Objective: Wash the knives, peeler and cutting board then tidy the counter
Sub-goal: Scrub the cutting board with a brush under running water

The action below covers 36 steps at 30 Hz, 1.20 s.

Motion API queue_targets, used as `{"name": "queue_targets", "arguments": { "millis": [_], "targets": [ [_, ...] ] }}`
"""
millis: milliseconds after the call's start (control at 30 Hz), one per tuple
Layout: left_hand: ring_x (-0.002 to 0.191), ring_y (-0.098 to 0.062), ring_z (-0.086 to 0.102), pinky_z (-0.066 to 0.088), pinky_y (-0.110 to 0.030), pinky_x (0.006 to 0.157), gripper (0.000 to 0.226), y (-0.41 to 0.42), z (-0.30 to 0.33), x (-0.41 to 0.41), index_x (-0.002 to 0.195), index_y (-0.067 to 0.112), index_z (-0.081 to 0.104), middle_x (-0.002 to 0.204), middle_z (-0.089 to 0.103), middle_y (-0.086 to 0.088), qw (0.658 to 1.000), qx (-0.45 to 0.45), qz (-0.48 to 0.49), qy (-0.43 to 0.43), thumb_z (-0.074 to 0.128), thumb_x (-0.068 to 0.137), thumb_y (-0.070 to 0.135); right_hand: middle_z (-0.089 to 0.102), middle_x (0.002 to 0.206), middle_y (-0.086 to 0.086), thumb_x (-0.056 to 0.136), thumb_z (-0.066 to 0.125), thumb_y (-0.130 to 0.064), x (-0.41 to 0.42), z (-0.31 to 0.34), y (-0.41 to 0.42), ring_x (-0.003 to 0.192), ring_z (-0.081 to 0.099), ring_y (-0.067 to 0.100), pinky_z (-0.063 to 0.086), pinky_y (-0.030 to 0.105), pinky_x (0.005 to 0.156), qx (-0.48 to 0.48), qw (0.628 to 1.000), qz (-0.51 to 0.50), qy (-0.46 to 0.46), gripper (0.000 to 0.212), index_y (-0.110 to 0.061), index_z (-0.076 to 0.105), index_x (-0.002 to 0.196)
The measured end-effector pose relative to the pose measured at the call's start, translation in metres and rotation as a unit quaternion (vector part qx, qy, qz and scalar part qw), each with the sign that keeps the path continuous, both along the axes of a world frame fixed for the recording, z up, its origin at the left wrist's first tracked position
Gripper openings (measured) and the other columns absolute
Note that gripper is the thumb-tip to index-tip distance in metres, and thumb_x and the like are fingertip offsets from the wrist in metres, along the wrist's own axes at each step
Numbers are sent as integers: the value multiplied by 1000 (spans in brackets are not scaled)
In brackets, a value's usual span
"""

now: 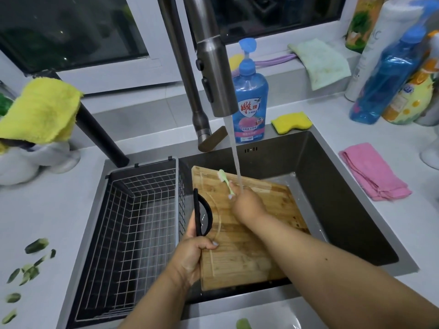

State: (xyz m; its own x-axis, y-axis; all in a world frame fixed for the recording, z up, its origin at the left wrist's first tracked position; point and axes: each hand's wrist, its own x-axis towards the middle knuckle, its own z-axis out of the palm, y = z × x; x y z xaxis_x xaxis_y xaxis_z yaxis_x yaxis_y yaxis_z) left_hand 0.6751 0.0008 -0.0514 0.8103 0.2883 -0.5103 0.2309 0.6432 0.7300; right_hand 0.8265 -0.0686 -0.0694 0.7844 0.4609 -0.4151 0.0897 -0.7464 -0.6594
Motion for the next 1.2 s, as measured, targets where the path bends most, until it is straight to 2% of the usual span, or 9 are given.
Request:
{"name": "queue_targets", "arguments": {
  "millis": [167, 300, 433, 567, 667, 733, 900, 1000, 1200],
  "targets": [
    [97, -39, 65, 53, -54, 81, 104, 8, -3, 1, 140, 41, 40, 119, 64, -22, 1000, 11, -22, 18, 47, 59, -24, 49, 138, 4, 101, 40, -28, -20, 14, 8, 115, 53, 25, 44, 31, 87, 54, 991, 109, -46, 48, -39, 28, 147],
    [94, -35, 67, 56, -48, 74, 98, 8, 2, 5, 136, 40, 45, 114, 68, -18, 999, 31, -29, 20, 33, 70, -32, 50, 134, 8, 103, 34, -31, 4, 18, 19, 110, 55, 26, 47, 32, 84, -48, 993, 92, -53, 49, -38, 19, 150],
    [97, -37, 65, 51, -55, 83, 99, 12, 6, 9, 138, 40, 43, 119, 66, -17, 998, 42, -48, 16, 32, 70, -31, 51, 135, 5, 101, 39, -28, -23, 22, 4, 115, 53, 26, 46, 35, 94, 52, 987, 125, -86, 48, -37, 28, 147],
    [94, -35, 67, 53, -52, 80, 99, 13, 9, 11, 138, 41, 42, 117, 66, -17, 997, 45, -52, 17, 32, 71, -31, 58, 127, 4, 100, 41, -30, -16, 18, 2, 101, 59, 21, 48, 31, 81, 65, 992, 84, -72, 47, -39, 32, 146],
    [92, -35, 68, 56, -49, 75, 98, 11, 11, 14, 138, 40, 43, 115, 67, -18, 997, 50, -50, 15, 33, 72, -31, 50, 138, 9, 101, 38, -33, 2, 22, 16, 112, 56, 28, 49, 36, 89, 21, 995, 78, -57, 47, -42, 27, 146],
    [94, -35, 67, 56, -49, 75, 95, 13, 12, 14, 139, 39, 42, 116, 66, -19, 997, 51, -48, 17, 35, 73, -30, 54, 135, 6, 100, 42, -33, -7, 18, 5, 111, 57, 24, 50, 34, 87, 61, 991, 105, -49, 47, -45, 29, 144],
    [93, -34, 68, 57, -46, 70, 84, 16, 12, 14, 137, 36, 45, 111, 68, -18, 997, 56, -42, 18, 41, 79, -25, 44, 143, 1, 99, 48, -25, -13, 2, -34, 131, 42, 21, 35, 31, 108, 109, 985, 129, -44, 47, -41, 38, 142],
    [96, -35, 67, 57, -45, 71, 78, 17, 12, 16, 135, 35, 48, 114, 68, -18, 997, 59, -39, 14, 43, 81, -21, 36, 146, 2, 100, 46, -22, -14, 5, -34, 134, 37, 22, 30, 28, 108, 113, 984, 128, -48, 47, -35, 37, 144],
    [97, -33, 66, 56, -45, 74, 72, 19, 8, 14, 135, 35, 48, 116, 67, -15, 997, 65, -27, 18, 44, 85, -16, 46, 129, -5, 99, 47, -21, -35, -2, -62, 120, 46, 15, 36, 19, 95, 103, 981, 154, -50, 47, -33, 38, 144]
  ]
}}
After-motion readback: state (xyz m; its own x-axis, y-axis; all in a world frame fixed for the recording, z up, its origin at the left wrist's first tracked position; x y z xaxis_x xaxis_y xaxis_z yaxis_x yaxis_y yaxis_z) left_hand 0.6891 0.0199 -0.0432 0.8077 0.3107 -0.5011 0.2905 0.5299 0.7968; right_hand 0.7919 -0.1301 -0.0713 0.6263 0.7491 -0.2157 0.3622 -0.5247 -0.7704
